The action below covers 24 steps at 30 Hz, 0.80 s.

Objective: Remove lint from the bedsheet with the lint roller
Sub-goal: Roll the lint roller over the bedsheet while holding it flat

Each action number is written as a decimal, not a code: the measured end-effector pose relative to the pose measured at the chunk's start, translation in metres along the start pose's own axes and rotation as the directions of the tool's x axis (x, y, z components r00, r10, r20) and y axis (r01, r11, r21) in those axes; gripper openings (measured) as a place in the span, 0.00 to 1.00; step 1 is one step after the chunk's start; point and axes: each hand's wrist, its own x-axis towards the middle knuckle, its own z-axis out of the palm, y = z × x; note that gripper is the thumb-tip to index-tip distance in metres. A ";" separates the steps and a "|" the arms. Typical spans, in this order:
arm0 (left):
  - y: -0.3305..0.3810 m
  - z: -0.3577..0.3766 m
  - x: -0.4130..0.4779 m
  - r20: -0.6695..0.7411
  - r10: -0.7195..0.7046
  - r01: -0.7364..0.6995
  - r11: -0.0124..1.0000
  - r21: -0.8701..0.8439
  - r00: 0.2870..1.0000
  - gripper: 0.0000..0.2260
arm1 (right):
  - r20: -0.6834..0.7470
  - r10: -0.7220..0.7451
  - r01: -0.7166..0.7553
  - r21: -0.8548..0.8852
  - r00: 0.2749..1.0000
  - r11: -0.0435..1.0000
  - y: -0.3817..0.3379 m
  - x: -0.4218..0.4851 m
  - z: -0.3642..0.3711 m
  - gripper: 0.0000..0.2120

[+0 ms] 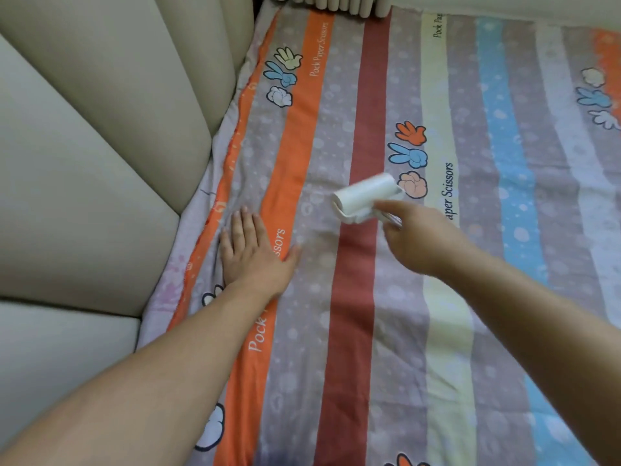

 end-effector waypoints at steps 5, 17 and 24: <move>-0.004 0.007 0.006 0.093 0.031 -0.027 0.998 -0.051 0.995 0.45 | -0.047 0.005 -0.003 0.041 0.999 0.999 -0.043 0.078 0.044 0.28; -0.003 -0.001 0.011 0.202 0.033 -0.022 0.998 -0.057 0.979 0.46 | 0.035 0.024 -0.022 -0.054 0.999 0.998 0.010 0.000 0.074 0.25; -0.012 -0.001 -0.012 0.000 0.049 -0.049 0.998 0.028 0.999 0.39 | 0.160 0.090 -0.071 -0.122 0.983 0.990 0.051 -0.092 0.060 0.23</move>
